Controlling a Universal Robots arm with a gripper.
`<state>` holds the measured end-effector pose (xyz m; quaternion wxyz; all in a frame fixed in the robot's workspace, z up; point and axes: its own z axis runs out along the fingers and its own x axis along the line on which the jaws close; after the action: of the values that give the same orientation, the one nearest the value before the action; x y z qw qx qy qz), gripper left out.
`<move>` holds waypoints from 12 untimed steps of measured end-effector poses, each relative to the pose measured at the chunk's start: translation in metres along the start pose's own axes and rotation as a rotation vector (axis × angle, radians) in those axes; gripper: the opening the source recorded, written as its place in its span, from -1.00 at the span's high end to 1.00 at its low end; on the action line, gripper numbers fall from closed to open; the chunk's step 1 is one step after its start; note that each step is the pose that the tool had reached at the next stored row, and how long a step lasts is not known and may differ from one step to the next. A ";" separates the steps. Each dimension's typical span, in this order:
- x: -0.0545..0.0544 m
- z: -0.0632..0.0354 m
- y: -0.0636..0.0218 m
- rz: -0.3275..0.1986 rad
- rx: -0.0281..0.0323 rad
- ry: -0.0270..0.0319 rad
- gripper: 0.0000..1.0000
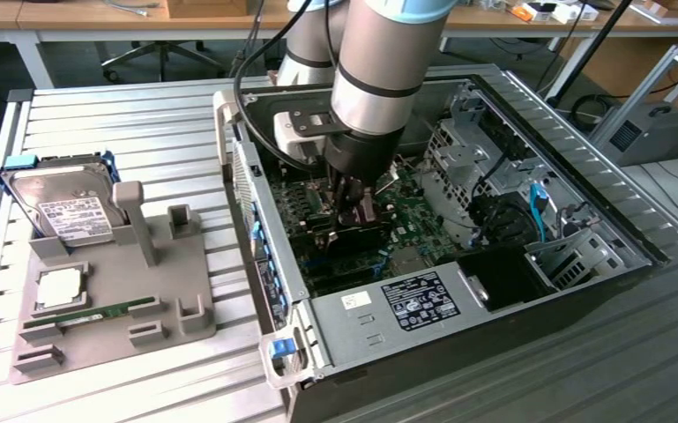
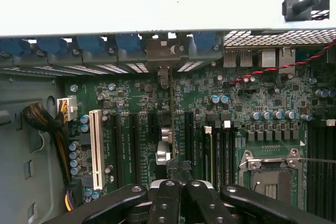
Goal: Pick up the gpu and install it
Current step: 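Press down on the gpu until it lock into place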
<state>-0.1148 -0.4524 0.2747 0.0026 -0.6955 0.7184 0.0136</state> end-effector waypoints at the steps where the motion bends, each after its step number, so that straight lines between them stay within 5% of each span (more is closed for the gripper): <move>1: 0.000 0.0000 0.0001 0.000 0.0000 0.0000 0.79; 12: -0.001 0.0000 0.0002 0.000 -0.0001 0.0001 0.79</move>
<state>-0.1149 -0.4516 0.2748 0.0025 -0.6955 0.7184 0.0136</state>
